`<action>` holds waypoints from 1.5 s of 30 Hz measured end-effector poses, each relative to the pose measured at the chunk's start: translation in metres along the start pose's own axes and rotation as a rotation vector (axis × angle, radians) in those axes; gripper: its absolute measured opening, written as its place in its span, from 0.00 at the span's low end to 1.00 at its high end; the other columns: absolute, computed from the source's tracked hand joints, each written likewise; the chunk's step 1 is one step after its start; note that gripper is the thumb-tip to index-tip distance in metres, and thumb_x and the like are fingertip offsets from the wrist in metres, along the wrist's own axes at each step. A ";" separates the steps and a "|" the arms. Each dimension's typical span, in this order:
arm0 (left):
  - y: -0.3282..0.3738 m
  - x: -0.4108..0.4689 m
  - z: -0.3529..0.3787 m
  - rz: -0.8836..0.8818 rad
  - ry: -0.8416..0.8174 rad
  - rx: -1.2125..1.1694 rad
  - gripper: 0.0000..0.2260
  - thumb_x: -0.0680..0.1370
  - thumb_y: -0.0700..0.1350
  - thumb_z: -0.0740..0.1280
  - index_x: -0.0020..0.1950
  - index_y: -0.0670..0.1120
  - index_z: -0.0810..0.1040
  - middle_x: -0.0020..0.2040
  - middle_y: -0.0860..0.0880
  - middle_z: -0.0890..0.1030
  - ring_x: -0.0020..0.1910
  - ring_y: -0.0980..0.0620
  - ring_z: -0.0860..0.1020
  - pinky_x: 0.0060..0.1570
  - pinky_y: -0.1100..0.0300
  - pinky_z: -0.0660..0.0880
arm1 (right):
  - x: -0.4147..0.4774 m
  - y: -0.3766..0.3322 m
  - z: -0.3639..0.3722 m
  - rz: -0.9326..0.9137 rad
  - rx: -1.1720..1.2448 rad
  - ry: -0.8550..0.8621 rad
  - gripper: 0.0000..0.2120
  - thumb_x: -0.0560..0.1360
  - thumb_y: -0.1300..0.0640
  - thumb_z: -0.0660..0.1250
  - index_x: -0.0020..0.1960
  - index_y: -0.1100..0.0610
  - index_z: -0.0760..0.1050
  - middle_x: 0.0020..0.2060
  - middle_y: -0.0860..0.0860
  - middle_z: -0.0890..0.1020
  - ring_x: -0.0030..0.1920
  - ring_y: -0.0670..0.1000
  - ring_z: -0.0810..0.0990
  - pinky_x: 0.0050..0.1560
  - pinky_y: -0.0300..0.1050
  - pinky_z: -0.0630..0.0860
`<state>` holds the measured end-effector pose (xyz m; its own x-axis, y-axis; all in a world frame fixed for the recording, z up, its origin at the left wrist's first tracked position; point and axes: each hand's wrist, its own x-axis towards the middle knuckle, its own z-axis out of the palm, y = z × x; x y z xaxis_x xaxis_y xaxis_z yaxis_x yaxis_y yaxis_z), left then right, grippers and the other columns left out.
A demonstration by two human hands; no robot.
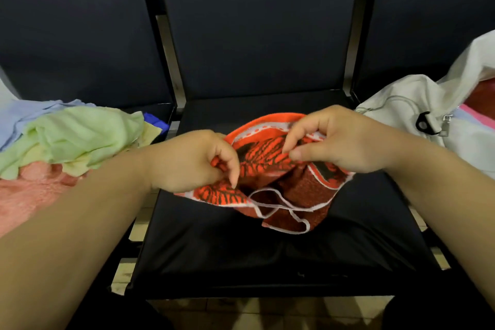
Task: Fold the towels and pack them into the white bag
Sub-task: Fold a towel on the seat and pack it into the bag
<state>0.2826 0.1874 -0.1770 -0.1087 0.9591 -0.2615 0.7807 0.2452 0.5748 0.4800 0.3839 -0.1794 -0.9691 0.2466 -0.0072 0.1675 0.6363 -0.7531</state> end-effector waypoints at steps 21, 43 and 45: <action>0.087 -0.046 -0.118 0.061 0.291 0.129 0.15 0.73 0.36 0.76 0.43 0.59 0.85 0.47 0.58 0.85 0.48 0.55 0.84 0.57 0.50 0.79 | -0.022 -0.144 -0.118 -0.032 -0.640 -0.048 0.16 0.69 0.53 0.79 0.49 0.34 0.81 0.49 0.39 0.83 0.49 0.47 0.82 0.55 0.44 0.77; 0.191 -0.124 -0.161 0.211 0.178 -0.057 0.14 0.69 0.36 0.78 0.50 0.51 0.85 0.50 0.52 0.85 0.50 0.52 0.85 0.49 0.59 0.81 | -0.079 -0.227 -0.150 -0.200 -0.620 0.146 0.12 0.72 0.54 0.77 0.47 0.37 0.85 0.48 0.28 0.81 0.51 0.33 0.79 0.52 0.26 0.68; 0.196 -0.124 -0.162 0.160 0.084 0.201 0.12 0.73 0.38 0.77 0.51 0.54 0.86 0.51 0.57 0.85 0.53 0.57 0.83 0.55 0.62 0.78 | -0.084 -0.237 -0.155 -0.244 -0.551 0.184 0.09 0.74 0.56 0.76 0.47 0.41 0.85 0.45 0.28 0.81 0.49 0.32 0.79 0.49 0.26 0.69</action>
<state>0.3491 0.1395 0.0941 -0.0187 0.9938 -0.1094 0.8976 0.0649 0.4360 0.5496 0.3259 0.1012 -0.9524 0.1376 0.2719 0.0622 0.9612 -0.2686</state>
